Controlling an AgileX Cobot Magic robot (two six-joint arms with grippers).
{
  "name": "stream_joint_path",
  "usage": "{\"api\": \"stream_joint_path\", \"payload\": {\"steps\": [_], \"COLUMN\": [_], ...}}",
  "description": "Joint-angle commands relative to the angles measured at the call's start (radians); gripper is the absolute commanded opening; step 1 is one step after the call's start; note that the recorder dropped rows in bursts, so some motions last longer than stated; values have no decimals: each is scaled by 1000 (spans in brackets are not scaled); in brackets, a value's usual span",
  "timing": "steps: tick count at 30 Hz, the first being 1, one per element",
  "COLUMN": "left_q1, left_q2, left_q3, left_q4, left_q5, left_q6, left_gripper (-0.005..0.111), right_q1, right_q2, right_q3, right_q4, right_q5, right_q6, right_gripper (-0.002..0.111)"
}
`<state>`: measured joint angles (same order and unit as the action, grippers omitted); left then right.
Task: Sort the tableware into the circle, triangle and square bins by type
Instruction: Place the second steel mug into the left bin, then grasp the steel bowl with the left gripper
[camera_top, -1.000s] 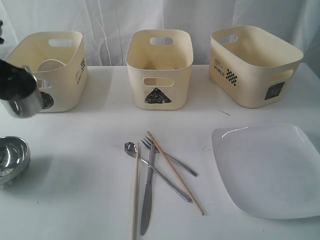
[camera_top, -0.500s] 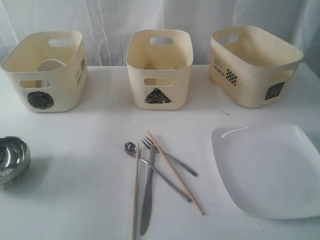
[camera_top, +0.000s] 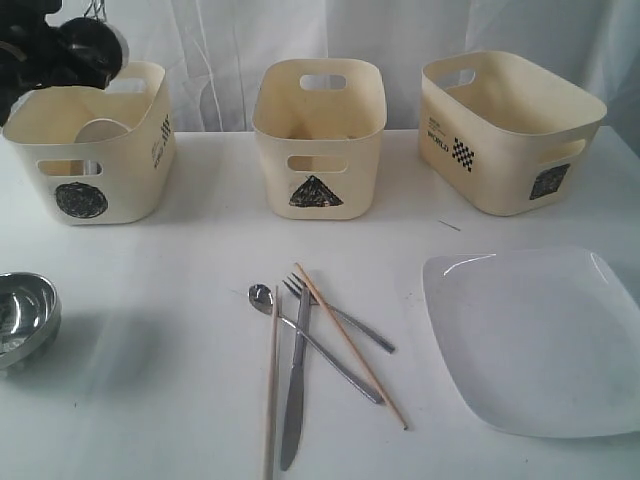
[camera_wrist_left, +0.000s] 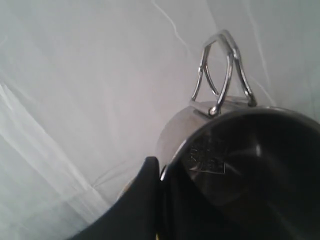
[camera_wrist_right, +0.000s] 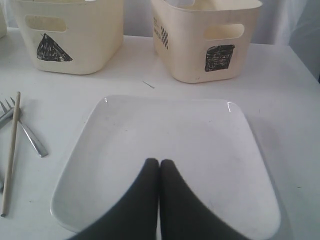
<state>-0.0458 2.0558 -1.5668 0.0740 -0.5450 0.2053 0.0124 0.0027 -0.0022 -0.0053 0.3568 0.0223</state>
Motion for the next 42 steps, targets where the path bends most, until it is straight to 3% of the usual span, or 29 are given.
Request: {"api": "stream_joint_path", "payload": {"steps": [1,2,4,10,12,15,16,21,24,26,30,37,42], "left_q1": [4,4,4,4,4,4,4,4,17,35,84,164,174], "left_q2": [48,50,50,-28,-127,-306,-328,-379,-379,-379,-379,-381,-380], "left_q3": [-79,-83,-83,-83,-83,-83,-83,-76,-24,26,143,268,322], "left_q4": [-11,-11,-11,-11,-11,-9,-6,24,27,32,46,53,10], "left_q5": [15,23,23,82,214,692,779,1337,1547,1629,1659,1553,1488], "left_q6": [-78,-78,-96,-171,-158,-43,-24,35,35,31,-1,-15,-15], "left_gripper": [27,38,49,52,52,49,47,20,3,0,0,0,2], "right_q1": [-4,-4,-4,-4,-4,-4,-4,-4,-4,-4,-4,-4,-4], "right_q2": [-3,-3,-3,-3,-3,-3,-3,-3,-3,-3,-3,-3,-3], "right_q3": [2,2,2,2,2,2,2,2,2,2,2,2,2], "right_q4": [-6,-6,-6,-6,-6,-6,-6,-6,-6,-6,-6,-6,-6], "right_q5": [-7,-7,-7,-7,-7,-7,-7,-7,-7,-7,-7,-7,-7], "right_q6": [1,1,1,1,1,1,1,1,1,1,1,24,24], "right_gripper": [0,0,0,0,0,0,0,0,0,0,0,0,0]}}
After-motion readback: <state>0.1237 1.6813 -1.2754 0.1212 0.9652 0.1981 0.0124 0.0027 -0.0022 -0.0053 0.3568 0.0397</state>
